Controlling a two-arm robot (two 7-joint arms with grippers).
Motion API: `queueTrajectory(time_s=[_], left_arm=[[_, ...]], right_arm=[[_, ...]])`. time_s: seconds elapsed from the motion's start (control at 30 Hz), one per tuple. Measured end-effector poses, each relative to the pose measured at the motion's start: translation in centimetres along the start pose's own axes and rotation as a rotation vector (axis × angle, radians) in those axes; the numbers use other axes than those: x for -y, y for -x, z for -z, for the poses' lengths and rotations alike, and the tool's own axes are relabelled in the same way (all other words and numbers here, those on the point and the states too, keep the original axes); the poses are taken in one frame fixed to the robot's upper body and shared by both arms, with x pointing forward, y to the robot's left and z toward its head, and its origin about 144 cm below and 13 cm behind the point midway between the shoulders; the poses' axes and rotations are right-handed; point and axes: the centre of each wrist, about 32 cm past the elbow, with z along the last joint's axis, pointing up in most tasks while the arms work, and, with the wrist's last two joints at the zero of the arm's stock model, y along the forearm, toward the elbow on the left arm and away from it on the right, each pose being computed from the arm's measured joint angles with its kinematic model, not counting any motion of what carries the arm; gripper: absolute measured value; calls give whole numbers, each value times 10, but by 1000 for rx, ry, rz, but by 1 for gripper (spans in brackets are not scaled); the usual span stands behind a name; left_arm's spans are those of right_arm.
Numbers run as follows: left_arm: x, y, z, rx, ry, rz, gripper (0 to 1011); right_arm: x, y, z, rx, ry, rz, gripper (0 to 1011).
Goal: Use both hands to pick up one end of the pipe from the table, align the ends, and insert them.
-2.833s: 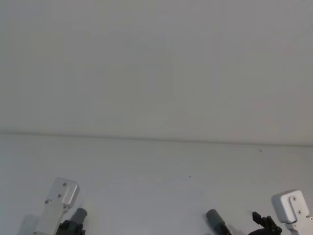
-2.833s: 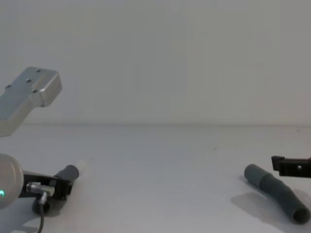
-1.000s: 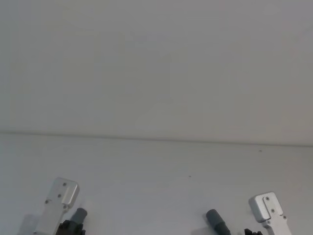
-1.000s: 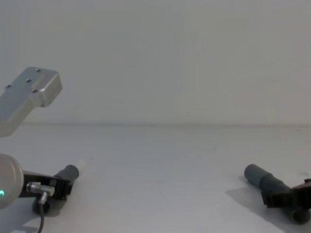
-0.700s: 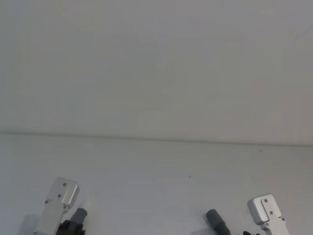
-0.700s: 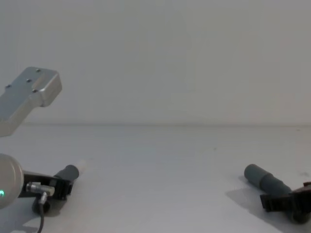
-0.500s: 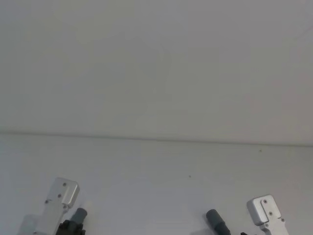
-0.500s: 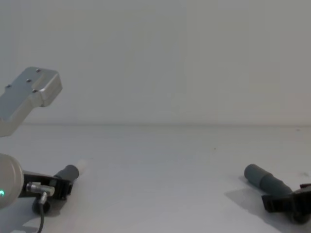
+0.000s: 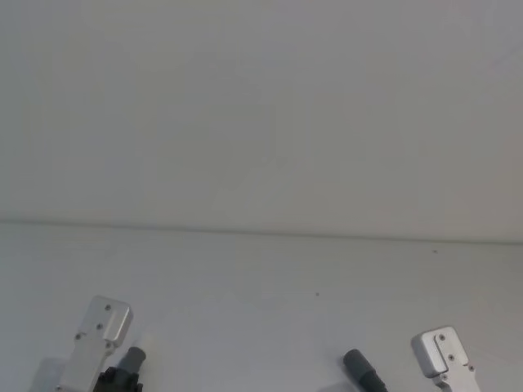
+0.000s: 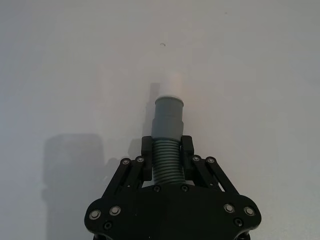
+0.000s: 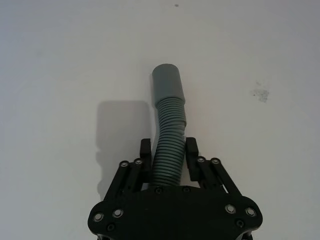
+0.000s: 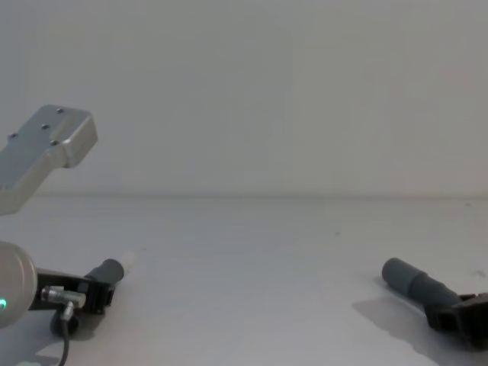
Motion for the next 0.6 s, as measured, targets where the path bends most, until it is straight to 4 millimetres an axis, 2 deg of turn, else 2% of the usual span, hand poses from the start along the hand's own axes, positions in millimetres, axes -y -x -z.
queueTrajectory(time_s=[0.13,0.2,0.6], left_arm=[[0,0,0,0,0,0,305],[0,0,0,0,0,0,305],[0,0,0,0,0,0,305]], right_arm=[[0,0,0,0,0,0,292],[0,0,0,0,0,-1,269],[0,0,0,0,1,-1,257]])
